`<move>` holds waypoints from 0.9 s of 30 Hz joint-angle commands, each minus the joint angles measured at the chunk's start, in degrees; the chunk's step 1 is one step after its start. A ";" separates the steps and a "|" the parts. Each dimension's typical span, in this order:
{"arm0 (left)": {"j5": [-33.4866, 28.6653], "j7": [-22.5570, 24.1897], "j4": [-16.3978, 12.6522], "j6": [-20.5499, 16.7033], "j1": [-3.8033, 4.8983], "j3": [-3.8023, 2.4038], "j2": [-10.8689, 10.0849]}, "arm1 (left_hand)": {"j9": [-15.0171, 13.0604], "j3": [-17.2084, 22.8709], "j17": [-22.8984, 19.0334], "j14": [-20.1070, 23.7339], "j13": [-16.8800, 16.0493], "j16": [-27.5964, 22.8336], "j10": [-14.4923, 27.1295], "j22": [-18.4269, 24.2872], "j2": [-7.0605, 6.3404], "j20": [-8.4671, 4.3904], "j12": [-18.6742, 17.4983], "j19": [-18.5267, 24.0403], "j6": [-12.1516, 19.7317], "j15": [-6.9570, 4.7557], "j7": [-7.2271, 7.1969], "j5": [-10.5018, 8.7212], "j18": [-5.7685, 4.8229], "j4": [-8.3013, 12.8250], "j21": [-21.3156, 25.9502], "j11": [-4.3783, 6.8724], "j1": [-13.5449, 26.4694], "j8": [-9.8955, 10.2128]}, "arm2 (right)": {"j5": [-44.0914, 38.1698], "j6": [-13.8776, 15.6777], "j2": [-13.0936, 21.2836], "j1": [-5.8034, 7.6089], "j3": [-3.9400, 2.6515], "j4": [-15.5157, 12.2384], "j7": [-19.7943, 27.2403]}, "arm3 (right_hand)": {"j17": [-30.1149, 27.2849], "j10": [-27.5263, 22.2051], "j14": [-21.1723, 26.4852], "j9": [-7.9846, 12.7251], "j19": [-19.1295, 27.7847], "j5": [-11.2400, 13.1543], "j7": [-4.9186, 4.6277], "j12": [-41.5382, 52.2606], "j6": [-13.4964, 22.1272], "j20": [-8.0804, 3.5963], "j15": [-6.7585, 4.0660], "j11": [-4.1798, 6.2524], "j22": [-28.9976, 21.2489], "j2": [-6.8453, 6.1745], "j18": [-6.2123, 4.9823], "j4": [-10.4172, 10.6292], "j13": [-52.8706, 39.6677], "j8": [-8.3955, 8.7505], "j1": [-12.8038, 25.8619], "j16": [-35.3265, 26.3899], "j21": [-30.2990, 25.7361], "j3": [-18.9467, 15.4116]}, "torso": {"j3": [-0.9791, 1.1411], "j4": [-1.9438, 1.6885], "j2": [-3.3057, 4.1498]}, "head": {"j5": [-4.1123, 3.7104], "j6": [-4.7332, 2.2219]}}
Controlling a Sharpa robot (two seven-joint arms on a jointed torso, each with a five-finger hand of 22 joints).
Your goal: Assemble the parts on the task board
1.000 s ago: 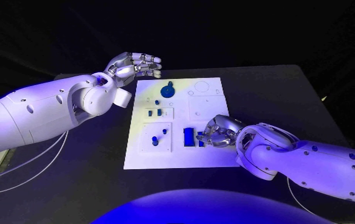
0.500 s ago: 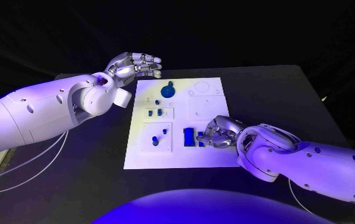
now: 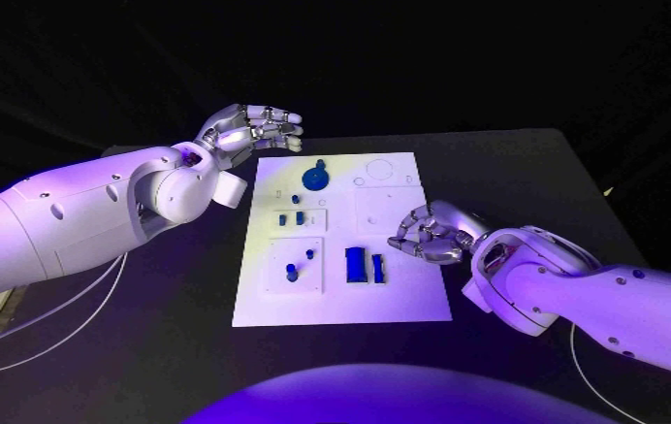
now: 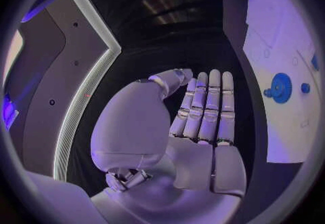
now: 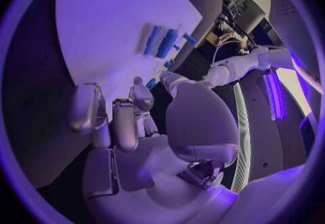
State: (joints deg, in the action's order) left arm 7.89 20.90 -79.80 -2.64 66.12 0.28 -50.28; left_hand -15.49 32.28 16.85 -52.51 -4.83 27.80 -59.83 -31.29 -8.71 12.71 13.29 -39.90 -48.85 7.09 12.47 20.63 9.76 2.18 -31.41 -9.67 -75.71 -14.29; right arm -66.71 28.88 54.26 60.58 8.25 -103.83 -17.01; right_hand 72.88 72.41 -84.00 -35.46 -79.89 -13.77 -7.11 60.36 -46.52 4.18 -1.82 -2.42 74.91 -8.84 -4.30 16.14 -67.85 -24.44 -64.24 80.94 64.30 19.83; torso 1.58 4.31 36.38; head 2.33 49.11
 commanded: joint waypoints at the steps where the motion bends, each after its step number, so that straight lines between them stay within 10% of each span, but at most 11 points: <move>1: -1.68 2.11 0.64 0.92 -0.20 0.10 0.59 | 0.04 -1.19 0.30 0.28 -0.01 -0.29 0.58 1.15 -1.08 0.50 0.29 -0.17 0.64 0.09 0.63 -0.69 -0.54 -1.38 1.64 0.12 1.85 -0.36 | 19.97 4.43 -0.03 1.19 -0.03 1.99 18.11 | -3.98 -3.88 -0.44 0.56 2.78 -0.71 -0.79 -4.19 1.33 0.68 0.81 -0.75 6.06 0.84 -1.62 -0.73 3.52 0.80 -3.70 -2.73 -6.82 -0.50 | -0.60 0.15 -0.77 | -0.40 -0.77; 5: -2.77 3.38 1.77 -0.85 -0.91 0.21 1.39 | -0.16 -2.45 0.15 1.16 0.08 -1.81 0.92 3.17 -1.83 1.31 0.11 -1.47 0.73 0.21 0.07 -1.06 0.26 -2.77 4.22 0.27 2.46 -0.94 | 34.16 0.00 -1.44 2.94 -0.06 7.57 27.97 | -25.88 -16.23 10.71 2.13 16.36 1.12 -1.73 -18.29 1.85 1.79 1.79 -1.66 -3.73 1.91 -5.92 -4.33 14.66 1.94 -11.55 -19.84 -35.85 2.64 | -1.29 0.25 -1.56 | -0.95 -2.18; 14: -6.37 7.42 6.49 -5.86 -2.85 0.25 4.58 | 0.55 -2.69 -2.22 4.68 1.17 -11.12 3.07 10.34 -1.84 3.57 -4.43 -0.12 2.72 2.09 -0.83 -1.03 0.40 -4.56 14.33 -0.87 0.39 -1.51 | 49.78 -6.92 -7.29 4.71 -0.27 24.50 38.50 | -44.41 -18.63 25.25 8.23 25.85 3.92 -3.93 -39.40 1.04 6.35 6.32 -5.53 -21.85 -0.63 -5.75 -6.16 41.33 6.33 -12.12 -52.25 -55.81 8.71 | -3.16 0.02 -3.38 | -2.15 -5.65; 18: -8.22 8.89 9.31 -6.84 -3.76 0.23 6.26 | 1.24 -2.95 -3.28 5.42 1.22 -14.15 3.67 13.10 -1.63 3.81 -6.40 0.29 2.73 2.76 -0.89 -1.01 0.05 -5.08 17.95 -1.44 -0.04 -1.60 | 53.52 -8.67 -10.40 4.87 -0.35 31.56 40.80 | -49.41 -19.19 29.48 10.61 28.28 4.43 -4.82 -45.33 0.70 8.93 8.84 -6.86 -29.71 -0.01 -5.90 -6.97 50.97 8.85 -11.18 -61.69 -60.80 8.37 | -3.37 -0.10 -3.90 | -1.83 -6.52; 27: -10.11 10.39 13.78 -7.33 -4.95 0.19 8.85 | 2.17 -3.22 -4.66 6.67 1.25 -17.21 4.40 15.73 -1.16 3.89 -8.44 0.52 2.80 3.37 -1.55 -0.97 -0.61 -5.60 21.25 -1.68 -0.36 -0.84 | 57.21 -11.51 -15.52 4.73 -0.48 40.25 43.13 | -55.03 -18.35 29.26 13.35 32.25 4.45 -5.36 -50.29 -0.33 10.83 10.21 -7.76 -42.59 1.81 -6.19 -8.52 60.82 12.26 -10.41 -68.80 -60.78 5.99 | -3.27 -0.01 -4.75 | -1.15 -7.46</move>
State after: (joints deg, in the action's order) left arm 0.02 28.66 -66.32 -8.99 61.26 0.51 -41.74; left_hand -13.37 29.00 12.25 -46.26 -3.67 10.76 -55.89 -15.64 -10.00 16.39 5.04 -39.53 -46.08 10.46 11.35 19.82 9.75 -3.03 -10.40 -11.27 -75.49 -15.40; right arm -12.89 20.93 39.03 65.41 7.77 -64.07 22.86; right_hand 18.19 53.83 -54.55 -22.24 -47.93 -9.40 -11.88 10.29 -46.53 15.16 8.20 -10.15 33.07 -7.60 -9.76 7.68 -7.51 -12.49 -74.85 12.51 3.60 26.09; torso -1.77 4.27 31.95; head 0.95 41.87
